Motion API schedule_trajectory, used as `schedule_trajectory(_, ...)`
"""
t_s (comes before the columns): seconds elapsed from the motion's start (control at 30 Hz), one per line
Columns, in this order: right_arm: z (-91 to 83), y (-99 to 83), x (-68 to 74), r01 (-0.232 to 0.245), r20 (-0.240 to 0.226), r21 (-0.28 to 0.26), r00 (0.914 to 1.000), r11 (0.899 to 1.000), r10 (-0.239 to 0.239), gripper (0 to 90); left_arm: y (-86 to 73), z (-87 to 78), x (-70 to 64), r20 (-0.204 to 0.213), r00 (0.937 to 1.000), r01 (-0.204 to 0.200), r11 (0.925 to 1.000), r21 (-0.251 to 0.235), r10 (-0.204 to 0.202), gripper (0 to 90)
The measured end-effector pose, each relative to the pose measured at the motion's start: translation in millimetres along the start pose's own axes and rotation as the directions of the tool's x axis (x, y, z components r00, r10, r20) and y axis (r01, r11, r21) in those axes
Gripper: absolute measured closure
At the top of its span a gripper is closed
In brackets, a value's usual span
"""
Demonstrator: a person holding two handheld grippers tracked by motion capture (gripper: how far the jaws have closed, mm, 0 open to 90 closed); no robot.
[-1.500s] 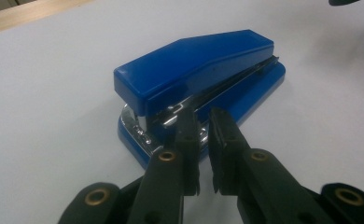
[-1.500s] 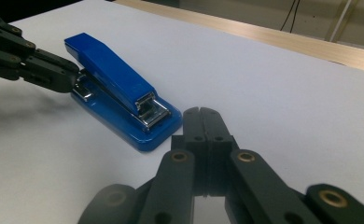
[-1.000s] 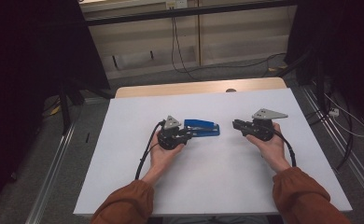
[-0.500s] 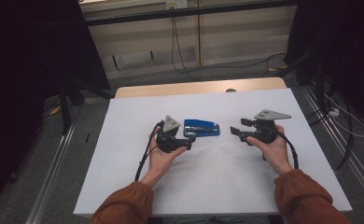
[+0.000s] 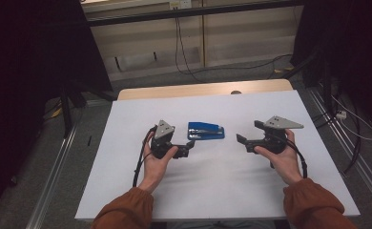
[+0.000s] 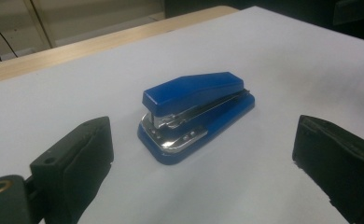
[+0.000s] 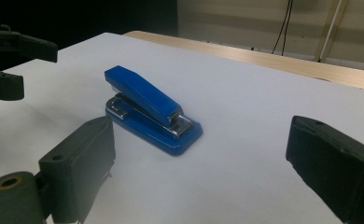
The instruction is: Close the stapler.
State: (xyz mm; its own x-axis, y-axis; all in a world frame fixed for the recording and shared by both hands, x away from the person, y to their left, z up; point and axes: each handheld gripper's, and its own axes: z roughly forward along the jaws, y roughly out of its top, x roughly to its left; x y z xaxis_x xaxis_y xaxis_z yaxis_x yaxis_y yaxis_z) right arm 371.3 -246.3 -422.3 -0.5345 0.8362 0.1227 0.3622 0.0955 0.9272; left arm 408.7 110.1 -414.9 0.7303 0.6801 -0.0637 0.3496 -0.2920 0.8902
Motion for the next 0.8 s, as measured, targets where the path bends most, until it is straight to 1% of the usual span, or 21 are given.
schedule_trajectory(0.03,-1.3,0.0,1.0,-0.004,-0.001,-0.004,1.0000,1.000,0.004,7.6,-0.2,-3.9,-0.2,0.000,0.9999,0.012,0.9999,-0.013,-0.012,5.1)
schedule_trajectory(0.07,-2.8,0.3,1.8,-0.005,-0.001,-0.008,1.0000,1.000,0.005,7.3,-0.3,-7.3,-1.1,0.010,0.9997,0.022,0.9995,-0.022,-0.022,5.1)
schedule_trajectory(0.13,-5.1,1.1,3.5,0.000,0.005,-0.016,1.0000,1.000,0.000,6.7,-0.7,-13.3,-1.0,-0.009,0.9999,0.011,0.9998,-0.016,-0.011,5.3)
schedule_trajectory(0.17,-6.1,1.6,4.5,-0.002,0.009,-0.018,1.0000,1.000,0.002,5.8,-1.7,-15.7,-0.7,-0.030,0.9994,0.017,0.9998,-0.010,-0.018,5.3)
schedule_trajectory(0.2,-6.9,1.8,5.3,-0.005,0.010,-0.019,0.9999,1.000,0.005,5.1,-3.0,-18.4,0.2,-0.037,0.9990,0.024,0.9996,-0.013,-0.025,5.4)
schedule_trajectory(0.27,-8.4,1.6,7.4,-0.008,0.006,-0.018,1.0000,1.000,0.008,5.1,-5.6,-23.7,1.5,-0.030,0.9989,0.037,0.9992,-0.018,-0.037,5.6)
schedule_trajectory(0.33,-10.1,0.6,9.9,-0.005,0.003,-0.018,1.0000,1.000,0.005,5.2,-8.0,-29.8,2.3,-0.043,0.9986,0.031,0.9993,-0.021,-0.032,5.7)
schedule_trajectory(0.43,-12.4,-1.6,11.3,-0.013,-0.002,-0.027,0.9999,1.000,0.013,5.8,-9.5,-35.5,2.6,-0.048,0.9985,0.026,0.9993,-0.027,-0.027,5.7)
schedule_trajectory(0.47,-13.0,-2.3,11.3,-0.007,-0.001,-0.034,1.0000,0.999,0.007,5.7,-10.4,-37.2,2.7,-0.048,0.9986,0.023,0.9993,-0.029,-0.025,5.7)
schedule_trajectory(0.53,-14.6,-3.2,11.6,-0.004,0.007,-0.033,1.0000,0.999,0.004,5.4,-12.6,-40.5,2.8,-0.053,0.9983,0.021,0.9994,-0.027,-0.023,5.7)
schedule_trajectory(0.63,-18.8,-4.3,12.2,-0.006,0.029,-0.031,0.9996,1.000,0.007,5.2,-15.9,-45.3,2.0,-0.046,0.9984,0.032,0.9991,-0.029,-0.034,5.8)
schedule_trajectory(0.73,-24.1,-6.3,12.5,-0.005,0.039,-0.033,0.9992,0.999,0.007,5.0,-17.5,-50.1,-0.2,-0.046,0.9985,0.029,0.9989,-0.035,-0.031,5.8)
schedule_trajectory(0.8,-27.4,-7.8,13.1,-0.003,0.049,-0.036,0.9988,0.999,0.004,4.9,-19.0,-53.2,-1.7,-0.054,0.9982,0.025,0.9990,-0.038,-0.027,5.8)
